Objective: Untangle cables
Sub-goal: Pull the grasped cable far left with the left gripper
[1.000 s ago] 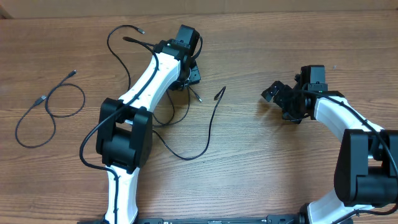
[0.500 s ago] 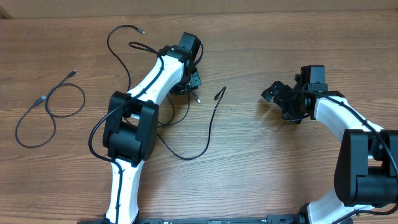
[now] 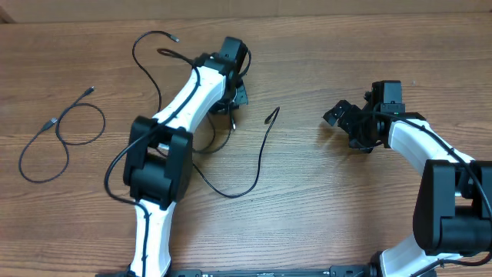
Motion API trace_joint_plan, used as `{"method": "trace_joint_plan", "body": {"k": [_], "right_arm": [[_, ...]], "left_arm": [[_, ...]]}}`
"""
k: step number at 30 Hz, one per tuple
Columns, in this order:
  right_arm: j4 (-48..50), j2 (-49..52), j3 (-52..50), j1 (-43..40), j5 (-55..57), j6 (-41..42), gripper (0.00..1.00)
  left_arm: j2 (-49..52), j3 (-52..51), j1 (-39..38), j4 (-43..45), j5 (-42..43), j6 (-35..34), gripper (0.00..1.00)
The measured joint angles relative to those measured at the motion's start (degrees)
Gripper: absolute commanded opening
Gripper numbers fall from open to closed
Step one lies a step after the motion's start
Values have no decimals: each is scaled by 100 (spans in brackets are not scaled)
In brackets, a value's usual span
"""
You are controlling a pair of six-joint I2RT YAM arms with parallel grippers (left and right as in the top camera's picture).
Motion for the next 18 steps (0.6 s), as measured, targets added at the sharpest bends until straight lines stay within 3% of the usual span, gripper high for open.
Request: {"method": "trace_joint_plan", "body": {"k": [6, 11, 18], "right_arm": [[2, 0, 0, 0, 2, 0, 100], [0, 0, 0, 0, 2, 2, 100], [0, 0, 0, 2, 0, 0, 100]], "left_arm": [[-992, 170, 98, 358, -72, 385, 4], [-1764, 284, 350, 575, -605, 610, 4], [-1980, 308, 1029, 387, -1460, 1287, 4]]}}
